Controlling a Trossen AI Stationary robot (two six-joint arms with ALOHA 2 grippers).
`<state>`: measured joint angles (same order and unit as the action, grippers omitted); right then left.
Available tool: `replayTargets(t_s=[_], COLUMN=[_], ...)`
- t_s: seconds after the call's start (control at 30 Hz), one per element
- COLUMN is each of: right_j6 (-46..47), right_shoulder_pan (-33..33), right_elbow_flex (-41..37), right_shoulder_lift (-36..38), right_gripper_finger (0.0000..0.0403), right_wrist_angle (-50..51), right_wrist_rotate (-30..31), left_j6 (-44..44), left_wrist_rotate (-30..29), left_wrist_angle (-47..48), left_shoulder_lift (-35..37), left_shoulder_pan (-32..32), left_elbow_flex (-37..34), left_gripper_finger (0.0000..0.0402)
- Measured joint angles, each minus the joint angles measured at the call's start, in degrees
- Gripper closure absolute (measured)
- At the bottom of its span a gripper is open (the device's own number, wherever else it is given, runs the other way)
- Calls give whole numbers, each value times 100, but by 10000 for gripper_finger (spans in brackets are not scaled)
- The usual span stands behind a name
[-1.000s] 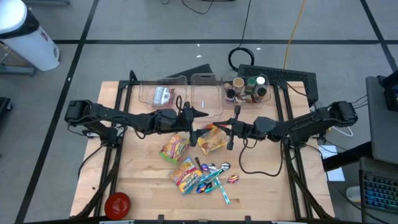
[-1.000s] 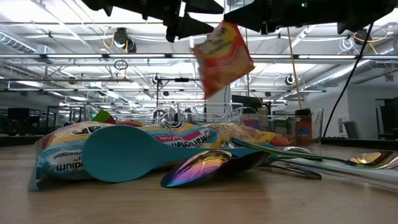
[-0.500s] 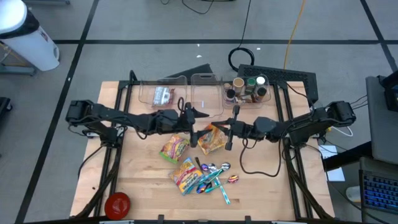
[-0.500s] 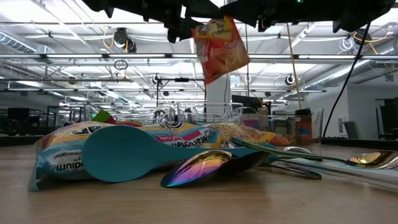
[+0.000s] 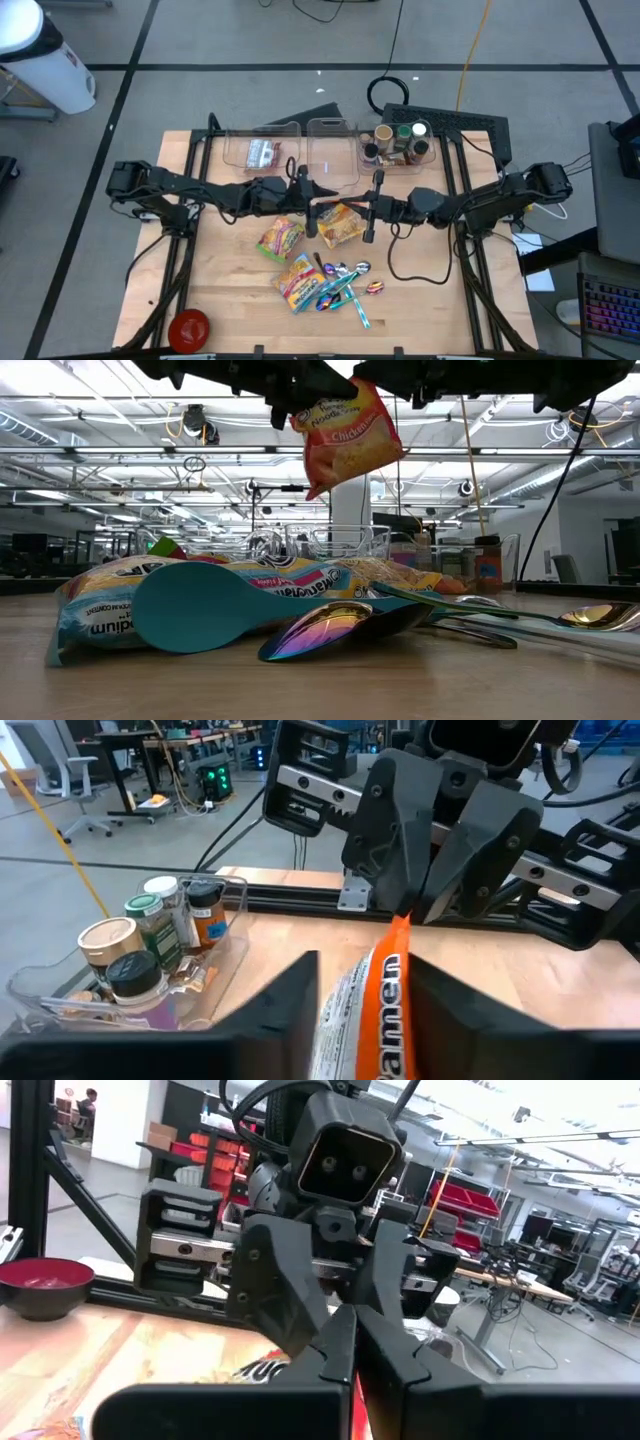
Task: Pick & Place Food Item
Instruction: Put the orange noodle pack into the left transparent bin
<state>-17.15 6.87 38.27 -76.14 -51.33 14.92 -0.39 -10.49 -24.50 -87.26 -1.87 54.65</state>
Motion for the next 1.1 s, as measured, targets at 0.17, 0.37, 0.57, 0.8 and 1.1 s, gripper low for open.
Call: replayTargets(t_s=[0.17, 0.37, 0.57, 0.8, 1.1], right_j6=[-2, 281, 504, 573, 555], right_shoulder_pan=[-2, -1, 45, 118, 98], right_elbow_flex=[0, 3, -55, -162, -162], right_shoulder_lift=[-2, 31, 342, 538, 535], right_gripper_finger=[403, 394, 342, 293, 281], right_wrist_angle=[11, -24, 240, 236, 185], right_wrist_rotate=[4, 463, 1504, 1502, 1502], left_j6=[203, 373, 522, -49, -1623], left_wrist_rotate=[21, -393, -788, -814, -405], left_wrist_angle=[84, 484, 942, -476, -1804], left_shoulder_lift=[76, 370, 1098, 2087, 2272], left_shoulder_pan=[-2, -2, 261, 1386, 3327], left_elbow_flex=[0, -2, -282, -1709, -2820], left_gripper_finger=[383, 392, 393, 397, 399])
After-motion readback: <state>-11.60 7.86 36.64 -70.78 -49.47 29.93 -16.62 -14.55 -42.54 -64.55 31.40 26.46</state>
